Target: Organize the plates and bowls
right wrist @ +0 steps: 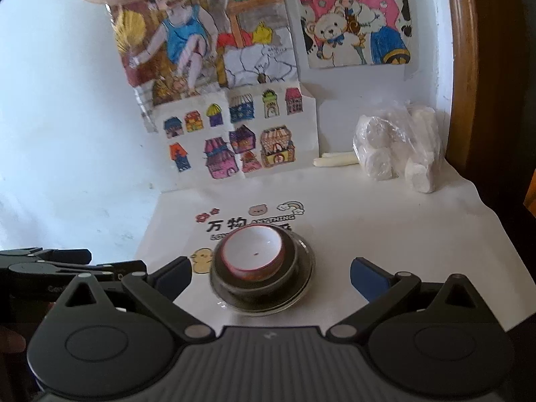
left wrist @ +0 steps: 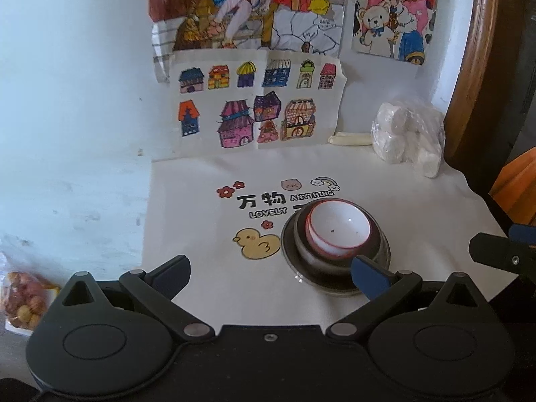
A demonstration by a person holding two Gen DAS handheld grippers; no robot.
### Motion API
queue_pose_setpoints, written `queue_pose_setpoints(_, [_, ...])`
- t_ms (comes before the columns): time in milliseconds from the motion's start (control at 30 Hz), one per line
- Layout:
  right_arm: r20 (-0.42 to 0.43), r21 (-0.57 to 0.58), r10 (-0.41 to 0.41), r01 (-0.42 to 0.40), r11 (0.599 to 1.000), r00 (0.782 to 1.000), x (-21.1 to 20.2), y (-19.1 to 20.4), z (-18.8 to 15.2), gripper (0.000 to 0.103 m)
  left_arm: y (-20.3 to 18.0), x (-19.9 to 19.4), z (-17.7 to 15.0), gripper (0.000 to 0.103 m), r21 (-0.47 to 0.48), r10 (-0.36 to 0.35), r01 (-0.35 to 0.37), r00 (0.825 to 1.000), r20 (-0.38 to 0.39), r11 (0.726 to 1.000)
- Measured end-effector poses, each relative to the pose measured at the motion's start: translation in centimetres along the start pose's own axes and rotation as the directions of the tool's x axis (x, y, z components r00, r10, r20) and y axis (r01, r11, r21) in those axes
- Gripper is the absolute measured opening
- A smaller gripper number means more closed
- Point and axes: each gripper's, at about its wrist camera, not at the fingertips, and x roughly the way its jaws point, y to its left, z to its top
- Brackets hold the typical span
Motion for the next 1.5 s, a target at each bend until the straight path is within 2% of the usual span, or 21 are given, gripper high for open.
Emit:
queue_pose_setpoints(133, [0.007,-0.01,-0.018,0.018,1.0,1.0,-2.2,0.8,-1.2,0.103,0.5,-2.1,-1.3,0.102,-0.042,0.008,-0.007,1.0,0.016,0.999])
queue_pose_setpoints(267, [0.022,-0.016,-0.035,0.036,0.999,0.999,-3.7,1.4,-1.9,0.103,1.0,-2.8,-2.1,0.102,-0.065,-0.013,0.014,1.0,0.011,0.998])
queue_pose_setpoints(400, [0.028,-0.004,-0.053,0.053,0.999,0.998,-4.1,2.4,-2.6,0.103,1.3,-3.5,-2.9,0.102,-0.034,-0.042,0.043,0.999,0.026,0.999])
queue_pose_setpoints(533, [0.007,0.047,-0.062,0.062,0.997,0.998,-4.0,3.9,-3.2,0.103,2.4,-4.4,-3.3,0.102,0.036,-0.088,0.087,0.996,0.024,0.996])
queue_pose_setpoints(633, [0.025,0.062,-0.093,0.091,0.994,0.995,-4.3,5.3,-4.0,0.103,3.5,-5.3,-3.8,0.102,0.074,-0.097,0.094,0.995,0.039,0.993])
queue_pose_setpoints(733, [0.02,0.068,-0.097,0.096,0.993,0.995,-4.6,6.7,-5.1,0.103,5.4,-6.1,-4.6,0.102,0.067,-0.103,0.1,0.994,0.043,0.993])
queue_pose_setpoints(933, [0.068,0.025,-0.141,0.139,0.99,0.988,-5.6,9.0,-5.7,0.103,7.7,-6.8,-5.3,0.102,0.056,-0.131,0.128,0.99,0.053,0.99])
queue_pose_setpoints(1100, [0.063,0.009,-0.167,0.166,0.986,0.984,-6.1,10.0,-6.3,0.103,8.1,-7.4,-5.5,0.102,0.071,-0.144,0.139,0.986,0.081,0.988])
queue_pose_setpoints(1500, [0.06,0.041,-0.203,0.201,0.979,0.977,-7.4,10.0,-7.2,0.103,8.2,-8.2,-6.4,0.102,0.078,-0.173,0.168,0.982,0.073,0.983])
